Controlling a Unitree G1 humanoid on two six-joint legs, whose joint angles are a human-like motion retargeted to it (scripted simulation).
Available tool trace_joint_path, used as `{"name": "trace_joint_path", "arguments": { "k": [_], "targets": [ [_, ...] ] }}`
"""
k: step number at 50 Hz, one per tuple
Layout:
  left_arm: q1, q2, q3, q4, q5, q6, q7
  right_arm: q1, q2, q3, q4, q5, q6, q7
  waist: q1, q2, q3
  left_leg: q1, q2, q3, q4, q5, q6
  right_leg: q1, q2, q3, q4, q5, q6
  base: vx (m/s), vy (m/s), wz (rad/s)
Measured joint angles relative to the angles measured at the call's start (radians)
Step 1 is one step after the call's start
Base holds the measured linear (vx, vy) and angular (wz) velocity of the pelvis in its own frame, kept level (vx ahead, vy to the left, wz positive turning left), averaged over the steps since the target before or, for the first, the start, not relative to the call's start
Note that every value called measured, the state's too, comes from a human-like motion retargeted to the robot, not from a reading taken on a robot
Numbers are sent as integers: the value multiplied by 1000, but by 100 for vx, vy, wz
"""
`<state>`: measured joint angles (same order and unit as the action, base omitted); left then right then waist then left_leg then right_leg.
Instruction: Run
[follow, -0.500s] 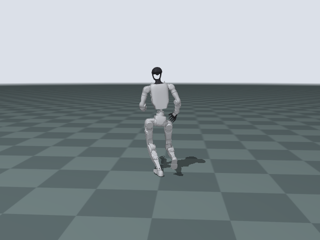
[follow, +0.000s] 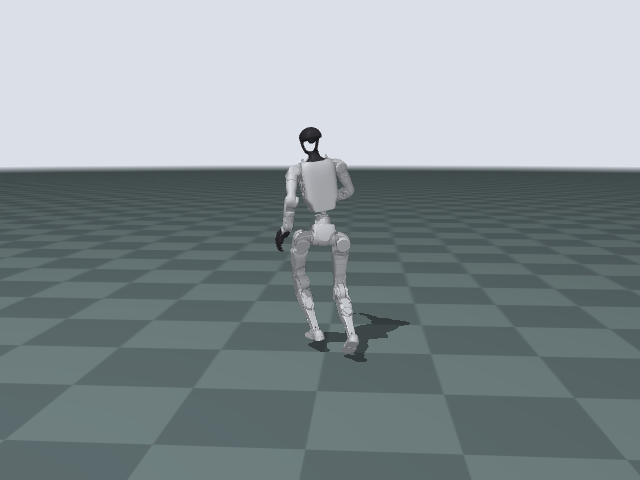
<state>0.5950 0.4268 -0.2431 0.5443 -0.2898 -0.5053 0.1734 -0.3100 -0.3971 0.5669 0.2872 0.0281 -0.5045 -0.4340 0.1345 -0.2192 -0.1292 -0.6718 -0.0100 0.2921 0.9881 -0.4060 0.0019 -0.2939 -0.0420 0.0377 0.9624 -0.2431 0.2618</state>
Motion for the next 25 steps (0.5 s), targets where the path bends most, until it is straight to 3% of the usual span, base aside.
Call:
{"name": "trace_joint_path", "arguments": {
  "k": [3,7,10,12,15,18,20,22,25],
  "targets": [
    [-90,-17,-16,11,5,1,37,113,10,51,49,-23,3,64,-53,-36,-19,28,-94,7,-121,-34,22,20,-96,-26,190,33,0,6,2,33],
    [-386,-4,-57,6,57,-16,166,294,27,73,285,-92,77,101,-149,-56,29,70,-172,-27,121,-325,181,-12,-208,-6,649,-97,-11,6,8,32],
    [-755,8,-114,-37,77,-38,314,410,42,14,553,-125,114,109,-204,-33,89,167,-183,-58,132,-426,200,-157,-205,14,890,-200,-77,4,3,3],
    [-883,2,-126,-126,77,-66,358,513,8,-23,634,-102,116,144,-236,21,83,295,-167,-95,-6,-365,128,-255,-175,-3,851,-232,-113,12,1,-28],
    [-923,-20,-138,-217,99,-103,345,644,-38,-67,659,-45,109,208,-295,79,35,484,-147,-120,-271,-82,-16,-335,-160,-51,586,-245,-140,17,-5,-8],
    [-882,-30,-183,-243,126,-114,293,702,-50,-104,620,-2,105,235,-295,131,-4,547,-77,-124,-285,118,-109,-355,-82,-92,248,-257,-140,12,-9,-22],
    [-835,-23,-213,-248,138,-107,266,697,-48,-111,580,15,97,219,-268,167,-18,543,5,-111,-151,160,-123,-347,-5,-112,80,-269,-151,2,-8,-40],
    [-764,-16,-230,-236,150,-94,255,650,-41,-107,536,19,77,186,-242,170,-16,549,65,-89,22,126,-90,-351,30,-104,95,-342,-188,-5,-7,-32],
    [-622,-3,-222,-180,183,-55,262,485,-36,-93,451,1,60,118,-188,193,22,544,183,-91,342,-10,-31,-345,104,-106,243,-530,-310,-4,-7,-41]
  ]
}}
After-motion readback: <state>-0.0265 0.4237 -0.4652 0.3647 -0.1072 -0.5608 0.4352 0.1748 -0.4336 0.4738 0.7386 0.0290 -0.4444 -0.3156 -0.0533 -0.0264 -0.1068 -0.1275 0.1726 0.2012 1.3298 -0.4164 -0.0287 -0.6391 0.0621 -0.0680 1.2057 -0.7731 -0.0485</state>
